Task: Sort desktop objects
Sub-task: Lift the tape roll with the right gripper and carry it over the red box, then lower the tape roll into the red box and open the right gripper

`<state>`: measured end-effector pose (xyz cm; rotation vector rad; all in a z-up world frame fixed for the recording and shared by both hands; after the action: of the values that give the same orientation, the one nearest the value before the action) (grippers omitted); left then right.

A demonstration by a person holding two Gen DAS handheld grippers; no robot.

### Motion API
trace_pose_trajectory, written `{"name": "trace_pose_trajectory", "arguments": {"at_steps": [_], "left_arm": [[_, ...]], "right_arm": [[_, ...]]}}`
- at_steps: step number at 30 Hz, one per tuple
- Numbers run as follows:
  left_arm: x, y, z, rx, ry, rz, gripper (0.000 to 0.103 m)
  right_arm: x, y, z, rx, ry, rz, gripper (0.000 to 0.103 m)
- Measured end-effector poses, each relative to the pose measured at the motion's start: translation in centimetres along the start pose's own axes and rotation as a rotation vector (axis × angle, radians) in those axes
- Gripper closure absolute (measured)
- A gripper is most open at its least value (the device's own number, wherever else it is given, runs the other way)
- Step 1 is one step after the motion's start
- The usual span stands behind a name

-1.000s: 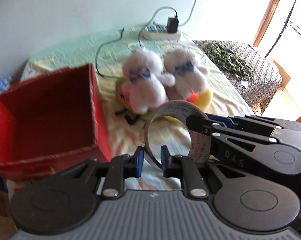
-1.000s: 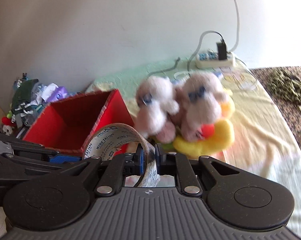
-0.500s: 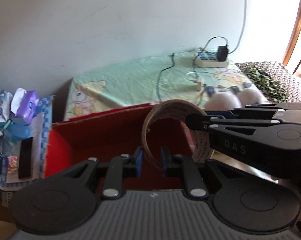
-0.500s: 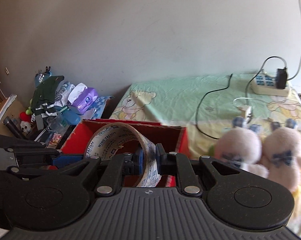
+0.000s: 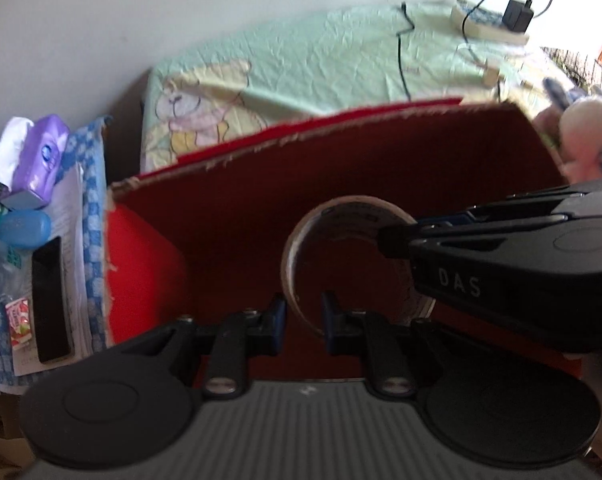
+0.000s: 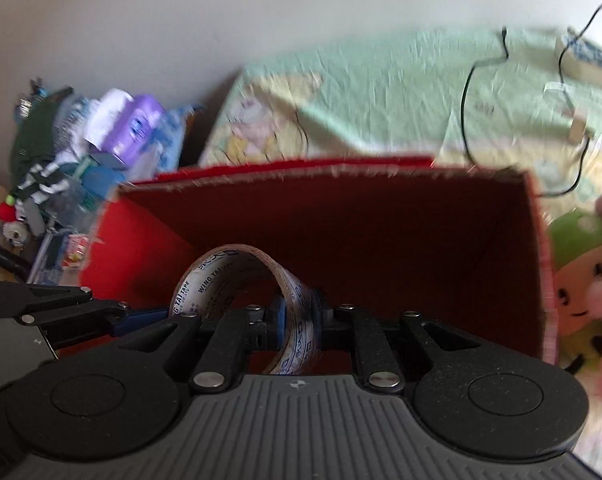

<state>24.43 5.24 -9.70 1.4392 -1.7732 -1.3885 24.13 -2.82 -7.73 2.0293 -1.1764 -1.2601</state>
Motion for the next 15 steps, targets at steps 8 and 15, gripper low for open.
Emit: {"name": "trace_pose_trajectory", "arguments": {"at_steps": [8,15], "left_arm": [[-0.9,-3.3,0.0,-0.052,-0.030,0.014,0.064],[-1.9,-2.5,0.0,-0.010,-0.014,0.005,0.046]], "right_arm": [[0.4,-3.3,-0.5,-0.100,-0.077,0.043,0.089],[0.7,-4.7,-1.0,-0.100,-0.099,0.070,0.090]]}}
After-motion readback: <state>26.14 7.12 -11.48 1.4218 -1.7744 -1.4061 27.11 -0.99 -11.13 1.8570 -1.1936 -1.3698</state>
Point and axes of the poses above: each gripper's, at about its wrist camera, not at the fingertips, and y roughly against the way its jaws point, x to its right, z to its underside, the point moved 6 cm from there along -y, roughly the way its jaws point, and after that the axes turned 10 degrees about -z, right-handed, at the moved point
